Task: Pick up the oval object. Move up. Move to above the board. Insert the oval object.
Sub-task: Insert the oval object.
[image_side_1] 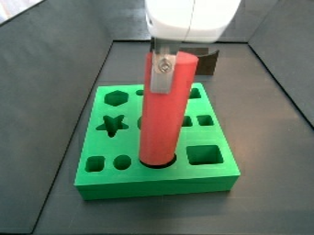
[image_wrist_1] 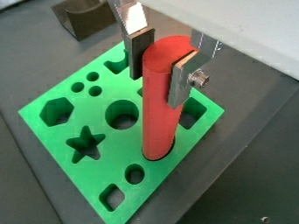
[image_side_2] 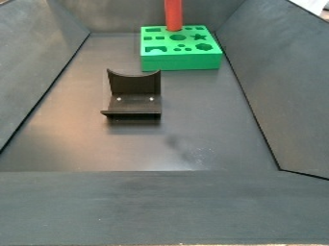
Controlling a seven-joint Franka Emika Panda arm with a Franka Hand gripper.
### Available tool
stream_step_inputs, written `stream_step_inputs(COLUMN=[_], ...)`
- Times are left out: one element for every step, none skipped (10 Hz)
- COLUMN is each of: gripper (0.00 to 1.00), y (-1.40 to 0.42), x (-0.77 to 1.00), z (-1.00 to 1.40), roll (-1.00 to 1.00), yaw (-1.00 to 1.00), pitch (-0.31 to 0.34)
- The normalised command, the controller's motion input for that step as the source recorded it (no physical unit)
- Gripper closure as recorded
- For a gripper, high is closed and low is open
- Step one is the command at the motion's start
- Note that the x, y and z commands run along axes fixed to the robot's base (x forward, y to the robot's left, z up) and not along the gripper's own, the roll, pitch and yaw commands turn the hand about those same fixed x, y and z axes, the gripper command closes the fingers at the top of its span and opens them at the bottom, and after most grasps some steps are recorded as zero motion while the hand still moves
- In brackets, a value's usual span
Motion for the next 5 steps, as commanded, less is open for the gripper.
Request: stream_step_inputs(gripper=[1.0,1.0,1.0,1.0,1.0], y=[-0.02,-0.01,0.0,0.0,0.0], x=[0.24,0.14,0.09,0.0,-0.04], z=[-0.15,-0.12,-0.2,-0.4,-0.69], roll=[-0.01,-0.01,0.0,0.0,0.0], yaw=[0.0,-0.03,-0.07,-0.56,-0.65], pitch=[0.0,0.0,0.0,0.0,-0.103])
